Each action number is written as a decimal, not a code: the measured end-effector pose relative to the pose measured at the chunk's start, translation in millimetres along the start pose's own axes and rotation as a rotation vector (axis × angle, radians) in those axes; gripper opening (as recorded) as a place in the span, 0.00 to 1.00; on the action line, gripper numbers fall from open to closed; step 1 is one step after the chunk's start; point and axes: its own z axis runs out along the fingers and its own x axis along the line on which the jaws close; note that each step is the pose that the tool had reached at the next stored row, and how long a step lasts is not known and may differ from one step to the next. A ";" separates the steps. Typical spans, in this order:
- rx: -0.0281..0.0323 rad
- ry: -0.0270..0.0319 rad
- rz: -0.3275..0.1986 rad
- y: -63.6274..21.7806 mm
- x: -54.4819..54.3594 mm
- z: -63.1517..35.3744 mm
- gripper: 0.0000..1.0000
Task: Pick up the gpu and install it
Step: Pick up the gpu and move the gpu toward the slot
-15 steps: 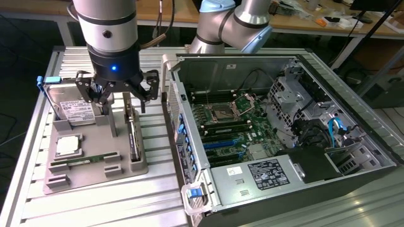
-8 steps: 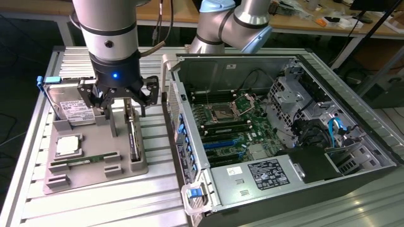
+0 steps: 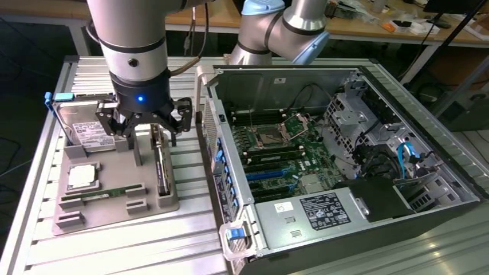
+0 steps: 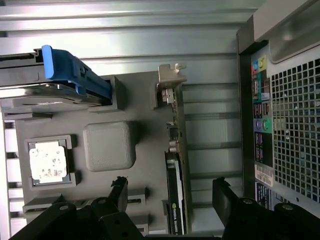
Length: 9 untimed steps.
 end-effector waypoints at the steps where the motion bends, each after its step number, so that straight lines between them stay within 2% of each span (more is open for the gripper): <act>1: 0.0000 0.0000 0.000 -0.7 0.0 1.9 0.78; 9: -0.0001 -0.0001 0.000 -6.9 0.2 19.9 0.78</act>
